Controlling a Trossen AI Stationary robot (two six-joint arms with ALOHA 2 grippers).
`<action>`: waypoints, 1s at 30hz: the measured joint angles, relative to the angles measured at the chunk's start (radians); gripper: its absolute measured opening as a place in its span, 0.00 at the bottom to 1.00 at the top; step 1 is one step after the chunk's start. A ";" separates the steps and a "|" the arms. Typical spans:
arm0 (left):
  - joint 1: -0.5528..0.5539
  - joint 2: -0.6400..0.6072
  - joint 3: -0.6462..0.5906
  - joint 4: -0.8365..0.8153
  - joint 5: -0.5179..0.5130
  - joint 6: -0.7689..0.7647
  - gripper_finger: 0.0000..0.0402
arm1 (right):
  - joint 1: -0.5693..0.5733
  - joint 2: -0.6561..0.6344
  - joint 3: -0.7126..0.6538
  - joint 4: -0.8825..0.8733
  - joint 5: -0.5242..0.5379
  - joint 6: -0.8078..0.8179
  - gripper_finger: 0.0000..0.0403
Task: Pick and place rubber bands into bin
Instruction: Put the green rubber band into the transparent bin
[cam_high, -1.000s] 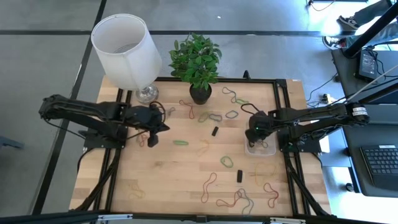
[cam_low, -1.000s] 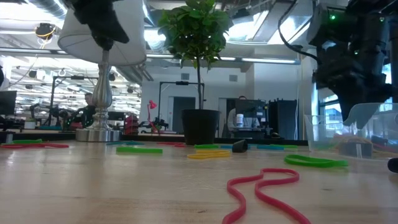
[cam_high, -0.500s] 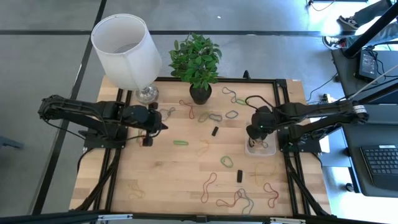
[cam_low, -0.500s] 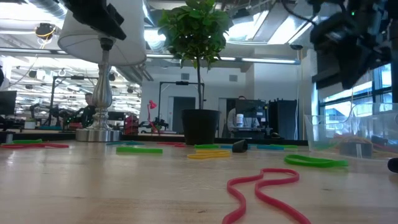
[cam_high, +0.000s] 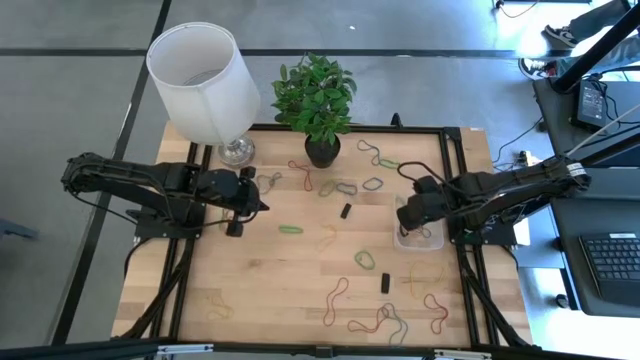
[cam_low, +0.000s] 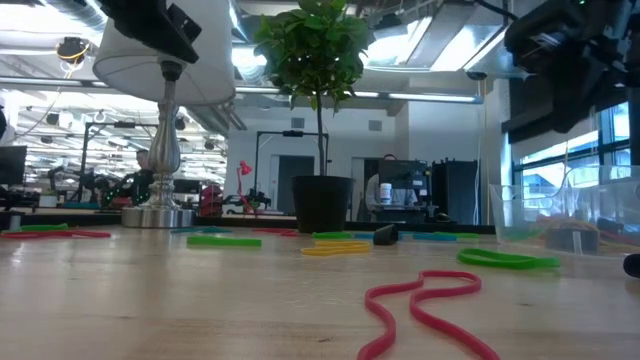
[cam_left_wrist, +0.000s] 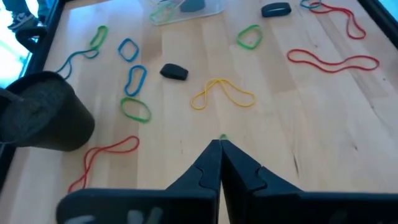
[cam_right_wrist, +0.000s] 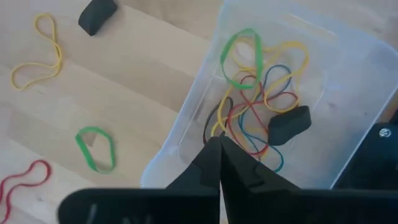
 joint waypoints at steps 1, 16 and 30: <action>0.000 0.002 0.000 0.000 -0.004 0.000 0.01 | 0.003 0.000 0.000 -0.005 0.007 -0.005 0.00; 0.000 0.211 0.054 0.011 -0.035 -0.125 0.01 | -0.084 -0.058 -0.001 -0.033 0.065 -0.421 0.00; 0.000 0.476 0.266 0.013 -0.103 -0.159 0.00 | -0.275 -0.266 -0.001 0.034 0.076 -0.859 0.00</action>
